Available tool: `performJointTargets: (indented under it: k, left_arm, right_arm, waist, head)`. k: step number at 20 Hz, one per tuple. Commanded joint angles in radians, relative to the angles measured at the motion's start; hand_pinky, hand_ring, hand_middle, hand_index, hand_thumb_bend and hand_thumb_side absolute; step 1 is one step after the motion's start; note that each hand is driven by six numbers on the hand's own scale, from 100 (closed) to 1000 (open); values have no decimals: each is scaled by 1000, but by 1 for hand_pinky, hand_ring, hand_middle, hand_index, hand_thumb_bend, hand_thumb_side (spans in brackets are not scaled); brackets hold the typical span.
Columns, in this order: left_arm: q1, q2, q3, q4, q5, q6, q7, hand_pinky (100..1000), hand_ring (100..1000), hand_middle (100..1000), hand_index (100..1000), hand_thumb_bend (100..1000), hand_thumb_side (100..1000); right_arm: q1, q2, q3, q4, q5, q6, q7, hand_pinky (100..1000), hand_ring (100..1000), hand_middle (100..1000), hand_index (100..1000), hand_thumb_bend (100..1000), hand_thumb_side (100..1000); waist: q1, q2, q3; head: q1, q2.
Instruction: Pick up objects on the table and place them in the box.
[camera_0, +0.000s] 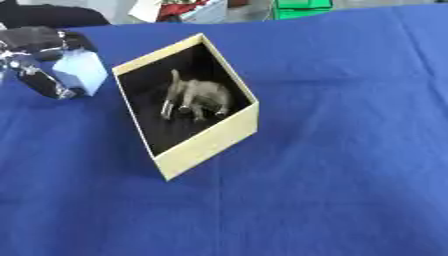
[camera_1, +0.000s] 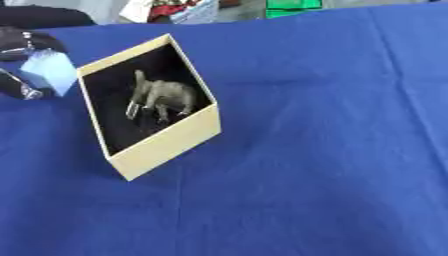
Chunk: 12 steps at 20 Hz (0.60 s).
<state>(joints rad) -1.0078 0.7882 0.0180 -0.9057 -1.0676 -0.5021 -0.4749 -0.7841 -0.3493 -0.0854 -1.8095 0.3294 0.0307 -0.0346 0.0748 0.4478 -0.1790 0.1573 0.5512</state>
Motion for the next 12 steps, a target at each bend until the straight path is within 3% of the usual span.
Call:
performJointTargets:
  k: [1,7,12]
  left_arm:
    - [-14,40,16,7,-4,12,-38,839,900,838,932,368,204]
    - [-11,38,16,9,15,7,-45,787,807,590,878,270,144]
    - [-15,41,18,-3,31,3,4,762,766,517,837,182,100]
  right_arm:
    - [-20,-26,-2,-4,-10,-2,3,874,958,742,945,100,807]
    - [-18,-29,-4,-1,-16,-3,1,875,959,742,945,100,807]
    - [-13,-27,-6,-1,-16,-3,0,876,959,742,945,100,807]
  waist:
    - [-2,-18,0]
    - [0,-16,-1]
    - [0,-21,0]
  head:
    - [6,-16]
    - [5,-13]
    - [4,-8]
